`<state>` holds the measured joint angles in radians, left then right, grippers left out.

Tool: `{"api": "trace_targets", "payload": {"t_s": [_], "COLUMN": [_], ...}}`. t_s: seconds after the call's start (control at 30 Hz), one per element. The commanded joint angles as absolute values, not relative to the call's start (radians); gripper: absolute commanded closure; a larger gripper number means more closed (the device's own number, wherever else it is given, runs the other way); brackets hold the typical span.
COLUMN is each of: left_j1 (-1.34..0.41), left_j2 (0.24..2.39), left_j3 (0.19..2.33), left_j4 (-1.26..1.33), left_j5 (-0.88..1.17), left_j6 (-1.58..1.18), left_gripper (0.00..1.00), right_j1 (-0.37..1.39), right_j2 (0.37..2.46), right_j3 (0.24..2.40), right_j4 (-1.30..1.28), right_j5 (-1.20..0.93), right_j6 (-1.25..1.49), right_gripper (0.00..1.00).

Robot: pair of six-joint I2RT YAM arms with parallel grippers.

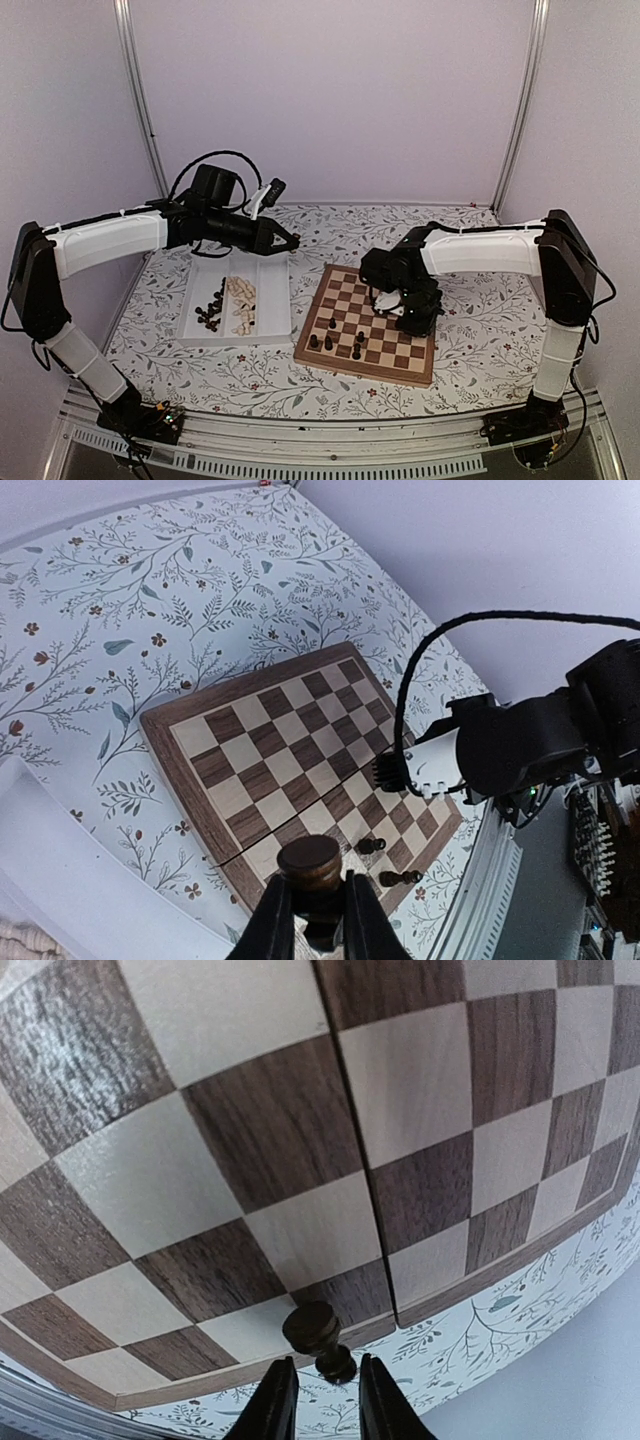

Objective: Set up the chess pieces on the board
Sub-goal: Place the chess piece on the chessboard.

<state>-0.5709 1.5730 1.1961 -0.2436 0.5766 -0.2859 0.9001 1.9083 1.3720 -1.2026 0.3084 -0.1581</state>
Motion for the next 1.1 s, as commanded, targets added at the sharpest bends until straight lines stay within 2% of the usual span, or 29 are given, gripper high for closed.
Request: {"api": "trace_targets", "payload": {"t_s": [0.0, 0.27, 0.47, 0.63, 0.7, 0.77, 0.93, 1.07], "left_j1": [-0.565, -0.566, -0.568, -0.574, -0.588, -0.614, -0.704, -0.761], "left_j2": [1.562, 1.562, 1.567, 1.588, 1.614, 1.640, 1.712, 1.791], "left_j3": [1.206, 1.204, 1.204, 1.206, 1.220, 1.231, 1.264, 1.303], "left_j4": [-0.220, -0.219, -0.218, -0.221, -0.235, -0.241, -0.295, -0.333], "left_j5": [0.592, 0.589, 0.592, 0.621, 0.660, 0.702, 0.742, 0.863], "left_j6": [-0.293, -0.291, -0.296, -0.281, -0.267, -0.251, -0.176, -0.135], "left_gripper": [1.00, 1.00, 1.00, 1.00, 1.00, 1.00, 1.00, 1.00], "right_j1": [0.894, 0.894, 0.871, 0.803, 0.755, 0.682, 0.613, 0.613], "right_j2": [1.920, 1.916, 1.840, 1.639, 1.526, 1.388, 1.102, 1.011], "right_j3": [1.425, 1.452, 1.471, 1.375, 1.277, 1.161, 0.896, 0.830], "right_j4": [-1.181, -1.175, -1.112, -0.867, -0.703, -0.543, -0.196, -0.167], "right_j5": [0.360, 0.382, 0.513, 0.561, 0.478, 0.288, -0.061, -0.248], "right_j6": [-0.151, -0.138, -0.035, 0.103, 0.158, 0.207, 0.205, 0.107], "right_gripper": [0.72, 0.71, 0.67, 0.51, 0.45, 0.43, 0.45, 0.51]}}
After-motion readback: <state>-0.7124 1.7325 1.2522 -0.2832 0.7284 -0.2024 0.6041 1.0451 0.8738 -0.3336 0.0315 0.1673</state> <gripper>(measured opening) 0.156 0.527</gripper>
